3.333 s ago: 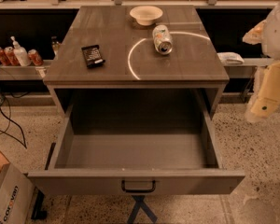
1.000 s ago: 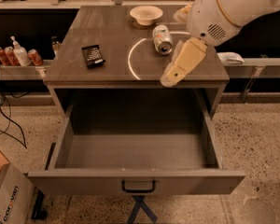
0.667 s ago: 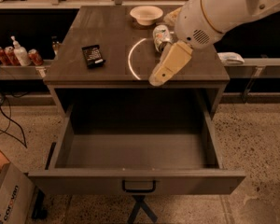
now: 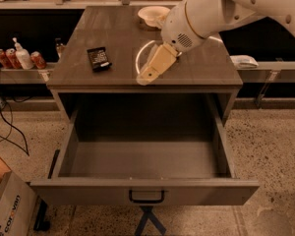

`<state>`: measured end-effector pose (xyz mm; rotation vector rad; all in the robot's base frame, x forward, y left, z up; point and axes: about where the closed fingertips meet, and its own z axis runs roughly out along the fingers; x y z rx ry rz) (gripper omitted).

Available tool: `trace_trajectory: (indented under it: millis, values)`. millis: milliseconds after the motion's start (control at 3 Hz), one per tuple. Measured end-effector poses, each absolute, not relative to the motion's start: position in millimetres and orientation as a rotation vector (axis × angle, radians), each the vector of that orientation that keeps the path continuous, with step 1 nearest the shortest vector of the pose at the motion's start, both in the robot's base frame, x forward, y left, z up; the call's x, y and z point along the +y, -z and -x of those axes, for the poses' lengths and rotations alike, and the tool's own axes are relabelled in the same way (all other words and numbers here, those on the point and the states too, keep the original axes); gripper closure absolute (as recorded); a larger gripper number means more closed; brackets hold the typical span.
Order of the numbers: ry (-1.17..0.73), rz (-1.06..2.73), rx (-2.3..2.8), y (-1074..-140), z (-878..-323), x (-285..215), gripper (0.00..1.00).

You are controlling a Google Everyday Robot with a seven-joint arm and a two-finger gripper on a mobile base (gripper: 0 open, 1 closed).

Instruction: Place rxbar chocolate into top drawer

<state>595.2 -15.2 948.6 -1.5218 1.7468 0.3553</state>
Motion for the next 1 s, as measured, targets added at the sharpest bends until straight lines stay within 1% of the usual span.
trace_trajectory:
  millis: [667, 1000]
  values:
    - [-0.504, 1.468, 1.646, -923.5, -646.8, 35.1, 0.00]
    - [-0.613, 1.441, 1.577, -901.3, -696.0, 62.8, 0.00]
